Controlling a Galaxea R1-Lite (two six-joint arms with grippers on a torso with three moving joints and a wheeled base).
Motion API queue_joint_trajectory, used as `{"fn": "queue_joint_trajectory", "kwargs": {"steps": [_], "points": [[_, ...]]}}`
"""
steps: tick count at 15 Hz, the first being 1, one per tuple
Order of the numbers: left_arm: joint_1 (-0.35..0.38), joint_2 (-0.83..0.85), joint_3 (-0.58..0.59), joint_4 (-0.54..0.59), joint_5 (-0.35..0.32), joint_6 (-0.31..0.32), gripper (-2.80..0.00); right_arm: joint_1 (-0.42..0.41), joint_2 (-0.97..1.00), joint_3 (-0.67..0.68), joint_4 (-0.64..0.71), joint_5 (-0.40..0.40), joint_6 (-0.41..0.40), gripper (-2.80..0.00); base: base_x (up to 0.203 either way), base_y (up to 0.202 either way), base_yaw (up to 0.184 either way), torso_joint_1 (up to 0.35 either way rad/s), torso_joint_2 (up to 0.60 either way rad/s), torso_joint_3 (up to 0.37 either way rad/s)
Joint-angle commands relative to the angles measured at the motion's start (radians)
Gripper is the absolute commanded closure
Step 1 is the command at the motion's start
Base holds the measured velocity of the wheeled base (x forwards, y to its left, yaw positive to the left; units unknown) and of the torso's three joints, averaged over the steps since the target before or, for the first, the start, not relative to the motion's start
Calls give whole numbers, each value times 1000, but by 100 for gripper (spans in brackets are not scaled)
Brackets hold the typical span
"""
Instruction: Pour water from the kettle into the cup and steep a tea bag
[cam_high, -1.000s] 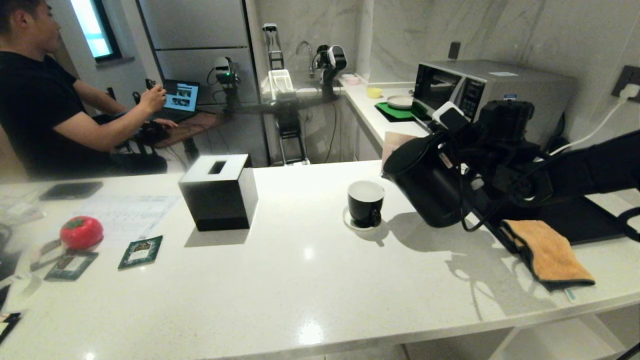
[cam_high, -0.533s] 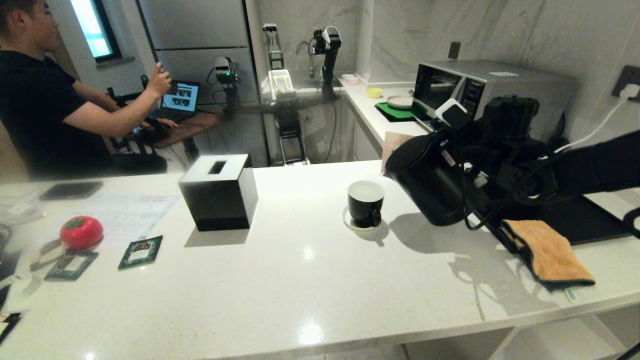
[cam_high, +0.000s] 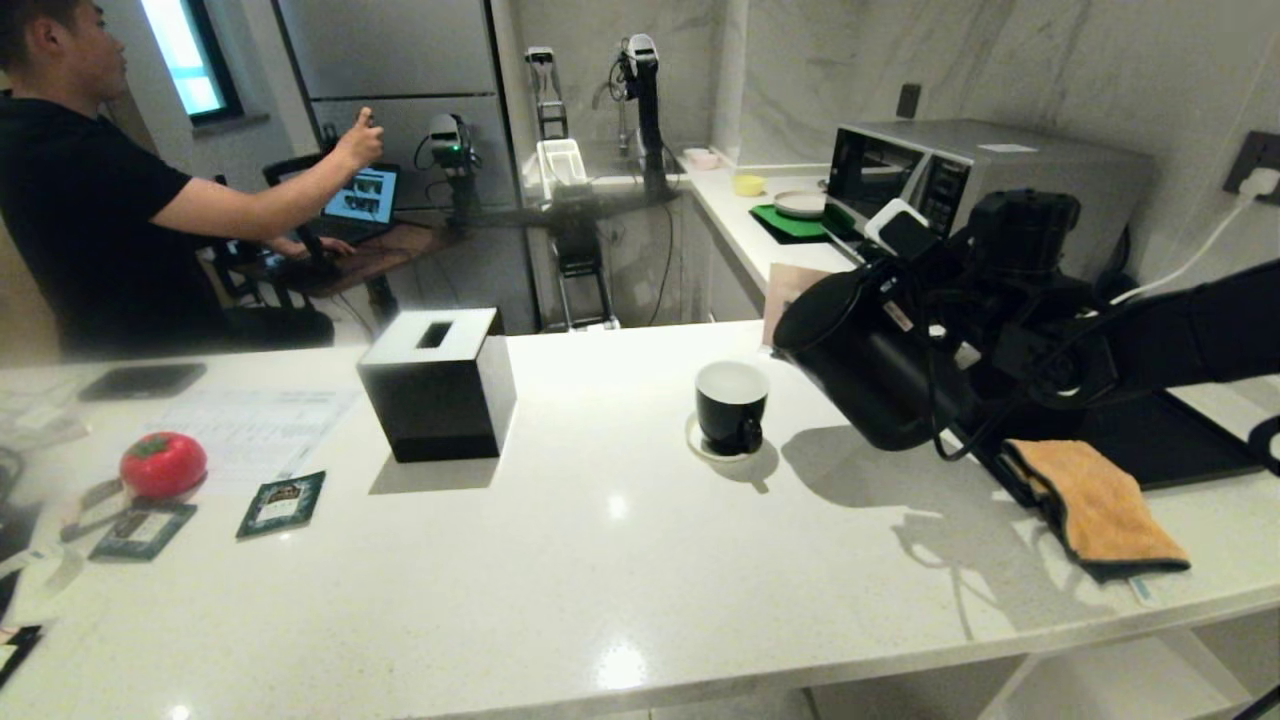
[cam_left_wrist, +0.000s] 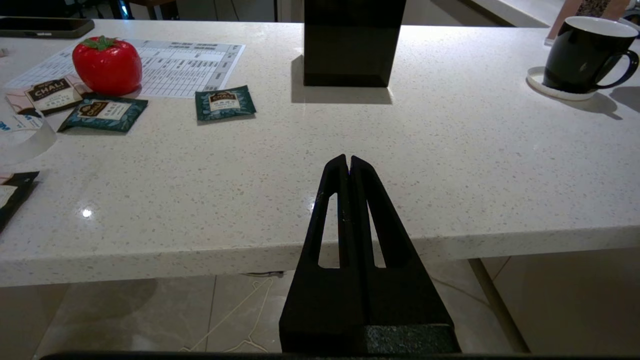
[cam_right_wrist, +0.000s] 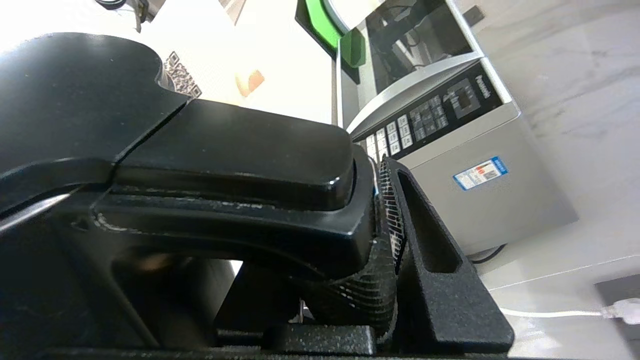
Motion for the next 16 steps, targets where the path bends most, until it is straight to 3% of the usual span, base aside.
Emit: {"fn": "queue_joint_trajectory", "kwargs": {"steps": [1, 16], "points": [[0, 1, 0, 0, 0, -1, 0, 6, 2, -13, -3, 0, -9, 0, 0, 0, 0, 0, 0, 0], [0, 1, 0, 0, 0, -1, 0, 47, 15, -30, 0, -2, -32, 0, 0, 0, 0, 0, 0, 0]]}}
